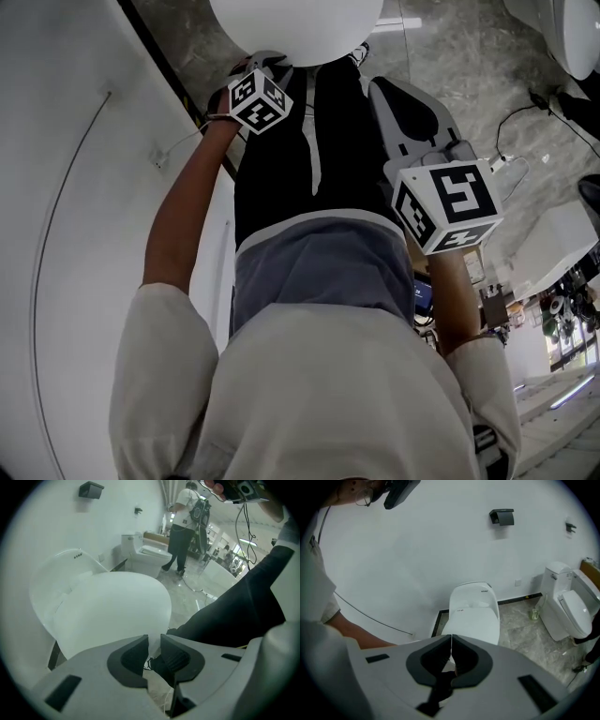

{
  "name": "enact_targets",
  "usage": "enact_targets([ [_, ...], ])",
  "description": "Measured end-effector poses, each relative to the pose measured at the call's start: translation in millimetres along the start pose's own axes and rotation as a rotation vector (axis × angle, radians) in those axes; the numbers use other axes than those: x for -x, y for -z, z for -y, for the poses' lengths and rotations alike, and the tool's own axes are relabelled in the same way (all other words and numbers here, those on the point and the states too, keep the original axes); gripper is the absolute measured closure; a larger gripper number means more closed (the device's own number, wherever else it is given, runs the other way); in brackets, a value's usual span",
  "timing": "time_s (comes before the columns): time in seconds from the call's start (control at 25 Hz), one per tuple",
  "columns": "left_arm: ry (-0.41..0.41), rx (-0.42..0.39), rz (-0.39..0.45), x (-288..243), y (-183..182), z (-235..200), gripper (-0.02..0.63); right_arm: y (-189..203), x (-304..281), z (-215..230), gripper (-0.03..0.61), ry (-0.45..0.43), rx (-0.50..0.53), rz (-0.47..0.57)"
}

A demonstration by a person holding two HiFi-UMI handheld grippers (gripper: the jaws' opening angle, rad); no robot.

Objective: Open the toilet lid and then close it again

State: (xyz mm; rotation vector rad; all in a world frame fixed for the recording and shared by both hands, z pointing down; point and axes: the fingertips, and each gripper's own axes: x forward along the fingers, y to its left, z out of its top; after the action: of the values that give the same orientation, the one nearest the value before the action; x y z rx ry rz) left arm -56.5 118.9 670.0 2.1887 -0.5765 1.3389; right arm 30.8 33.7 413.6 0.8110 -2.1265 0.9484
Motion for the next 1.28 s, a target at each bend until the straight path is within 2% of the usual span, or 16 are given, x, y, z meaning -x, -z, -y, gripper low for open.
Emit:
enact_targets([
  [0.2, -0.018, 0.076, -0.001, -13.4, 6.8, -4.6, 0.559, 11.5, -1.7, 4.9, 0.568, 0.011, -0.009, -0.008],
  [0.52, -0.037, 0.227, -0.016, -33.3, 22.3, -14.8, 0.591, 27.4, -15.2, 20.0, 0.568, -0.024, -0.005, -0.023],
  [1.0, -0.231, 0.324, -0.077, -68.5, 42.1, -15.8, 0.590, 52.6, -17.9, 36.7, 0.568, -0.055, 0.043, -0.054],
  [1.28, -0.314, 0.414, -0.119, -89.2, 42.1, -20.6, 0.591, 62.4, -13.4, 58.3, 0.568, -0.103, 0.068, -0.078],
])
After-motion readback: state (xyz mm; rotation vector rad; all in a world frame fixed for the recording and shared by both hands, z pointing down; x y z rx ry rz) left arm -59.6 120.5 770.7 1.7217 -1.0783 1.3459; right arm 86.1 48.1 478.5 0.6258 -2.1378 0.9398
